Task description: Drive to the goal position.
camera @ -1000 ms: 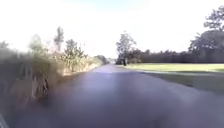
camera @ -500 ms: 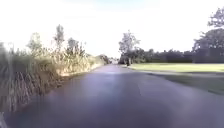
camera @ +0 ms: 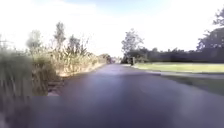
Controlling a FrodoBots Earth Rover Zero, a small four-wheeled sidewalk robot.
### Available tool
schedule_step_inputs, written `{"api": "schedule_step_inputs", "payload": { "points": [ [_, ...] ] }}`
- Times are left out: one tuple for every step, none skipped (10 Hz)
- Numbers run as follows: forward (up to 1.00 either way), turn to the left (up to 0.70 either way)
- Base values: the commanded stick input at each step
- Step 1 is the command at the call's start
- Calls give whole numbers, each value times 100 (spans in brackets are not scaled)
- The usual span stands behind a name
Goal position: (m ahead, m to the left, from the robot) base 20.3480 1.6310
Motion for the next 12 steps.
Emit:
{"api": "schedule_step_inputs", "payload": {
  "points": [
    [6,0],
    [6,0],
    [7,0],
    [6,0],
    [6,0],
    [6,0],
    [6,0],
    [7,0],
    [6,0],
    [6,0],
    [6,0],
    [6,0]
  ]
}}
